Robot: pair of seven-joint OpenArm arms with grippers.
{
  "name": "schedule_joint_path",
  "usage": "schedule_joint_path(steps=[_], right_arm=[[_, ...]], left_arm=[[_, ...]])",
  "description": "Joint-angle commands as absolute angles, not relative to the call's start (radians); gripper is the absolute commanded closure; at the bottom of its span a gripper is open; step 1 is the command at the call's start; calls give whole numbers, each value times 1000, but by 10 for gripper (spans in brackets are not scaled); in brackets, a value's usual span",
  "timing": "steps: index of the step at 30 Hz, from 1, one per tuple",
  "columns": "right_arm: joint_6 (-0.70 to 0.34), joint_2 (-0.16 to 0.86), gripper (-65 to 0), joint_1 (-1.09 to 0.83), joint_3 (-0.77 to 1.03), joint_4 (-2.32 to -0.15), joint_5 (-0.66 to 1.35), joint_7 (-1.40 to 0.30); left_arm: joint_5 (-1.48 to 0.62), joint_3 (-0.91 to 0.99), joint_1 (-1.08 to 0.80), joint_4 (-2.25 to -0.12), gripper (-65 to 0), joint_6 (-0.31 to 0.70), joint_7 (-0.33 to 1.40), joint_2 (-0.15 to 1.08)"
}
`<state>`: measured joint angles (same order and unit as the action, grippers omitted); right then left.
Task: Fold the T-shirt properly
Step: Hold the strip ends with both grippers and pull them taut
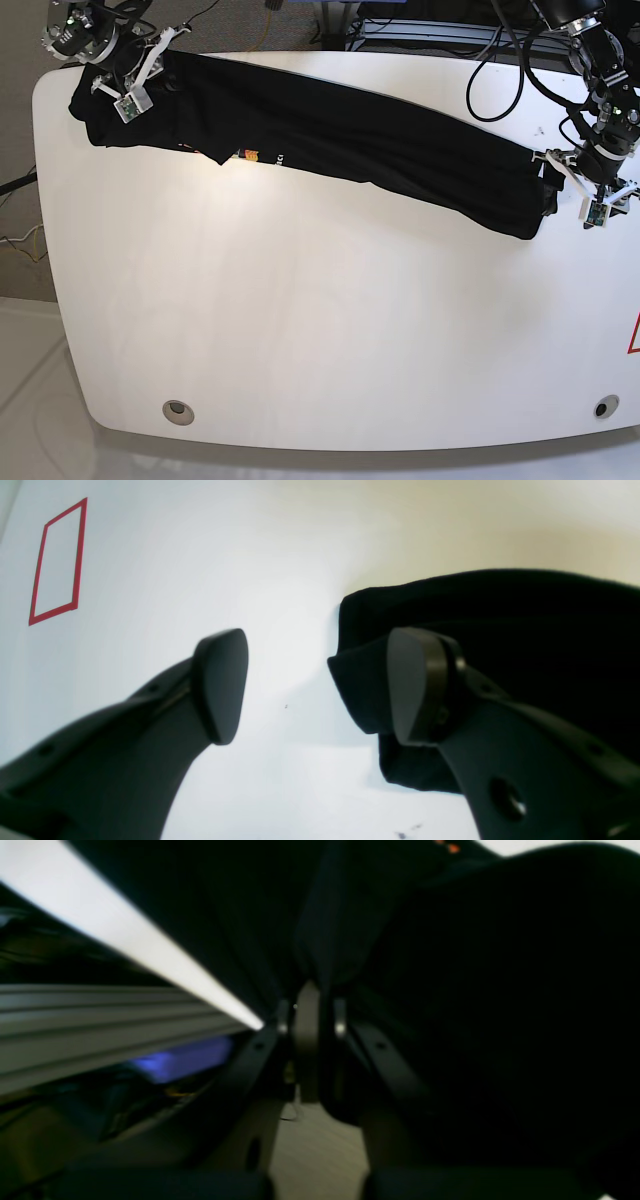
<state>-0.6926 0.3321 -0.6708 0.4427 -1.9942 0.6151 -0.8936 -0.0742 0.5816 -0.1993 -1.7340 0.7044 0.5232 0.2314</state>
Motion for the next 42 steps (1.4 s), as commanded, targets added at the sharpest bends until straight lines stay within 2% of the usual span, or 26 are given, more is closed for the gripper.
schedule_joint_path(steps=[1,10,19,24,30,36,39,42], right_arm=[[-698,303,0,-648,449,-2005,512,-877],[-698,199,0,-582,449,-1998,229,-877],[-698,193,-29,-573,455,-2003,189,-877],[-698,194,-110,-584,476,-2006,193,-877],[-698,191,-294,-601,496,-2018,194,-874],[-698,186,-433,-601,499,-2020,194,-874],[-698,177,-477,-601,513,-2022,211,-874],[-698,171,-486,-599,535,-2022,272,-874]], left_arm=[[-85,587,-189,-1748,-414,698,498,246],[-85,588,-191,-1750,-414,698,499,246],[-85,590,-191,-1750,-415,698,499,246],[-85,590,-191,-1750,-416,698,499,246],[-85,590,-189,-1751,-418,698,499,246],[-87,590,-188,-1755,-418,698,498,246],[-87,590,-188,-1758,-419,698,499,246],[-87,590,-186,-1758,-419,698,499,246]])
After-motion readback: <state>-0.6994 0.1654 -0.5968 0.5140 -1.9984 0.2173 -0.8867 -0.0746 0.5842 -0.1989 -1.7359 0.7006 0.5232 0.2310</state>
